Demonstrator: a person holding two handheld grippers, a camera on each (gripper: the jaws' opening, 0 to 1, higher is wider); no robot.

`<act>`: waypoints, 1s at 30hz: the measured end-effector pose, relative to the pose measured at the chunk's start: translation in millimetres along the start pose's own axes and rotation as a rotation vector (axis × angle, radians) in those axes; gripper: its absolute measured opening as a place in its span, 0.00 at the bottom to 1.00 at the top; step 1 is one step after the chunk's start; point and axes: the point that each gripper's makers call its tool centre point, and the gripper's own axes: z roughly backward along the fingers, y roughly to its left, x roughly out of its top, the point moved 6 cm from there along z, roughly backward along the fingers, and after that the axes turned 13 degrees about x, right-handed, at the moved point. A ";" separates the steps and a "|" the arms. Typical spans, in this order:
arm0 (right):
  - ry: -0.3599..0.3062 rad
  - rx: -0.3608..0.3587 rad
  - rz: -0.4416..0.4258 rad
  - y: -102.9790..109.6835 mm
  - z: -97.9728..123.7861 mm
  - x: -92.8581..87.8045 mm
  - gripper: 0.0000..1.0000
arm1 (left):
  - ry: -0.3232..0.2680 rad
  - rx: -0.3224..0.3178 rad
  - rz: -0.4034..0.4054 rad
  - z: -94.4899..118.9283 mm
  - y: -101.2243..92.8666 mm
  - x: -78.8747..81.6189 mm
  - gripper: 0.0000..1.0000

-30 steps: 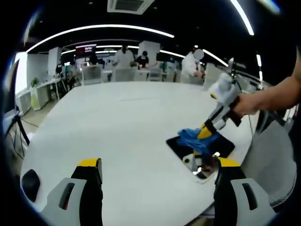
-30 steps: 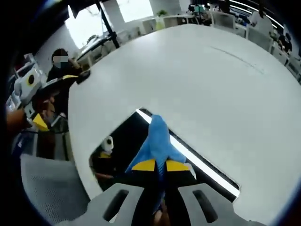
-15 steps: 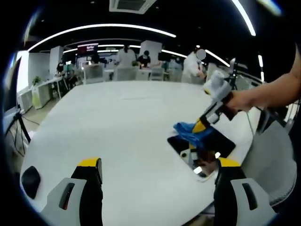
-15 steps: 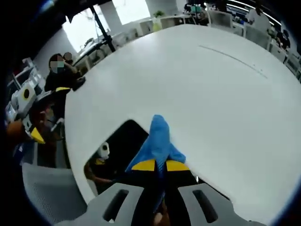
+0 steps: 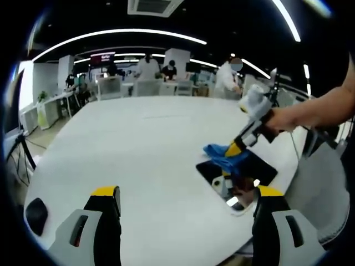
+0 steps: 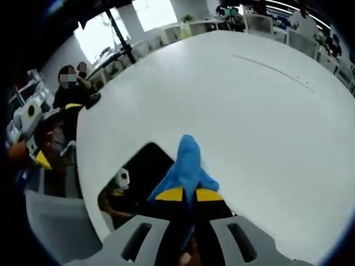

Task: Wipe the mirror surface with the cleaning cloth until all visible marks leave the cleaned area.

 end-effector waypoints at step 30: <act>-0.011 -0.068 -0.023 -23.1 26.2 -23.7 0.00 | 0.008 0.003 0.003 0.1 -0.5 0.0 1.00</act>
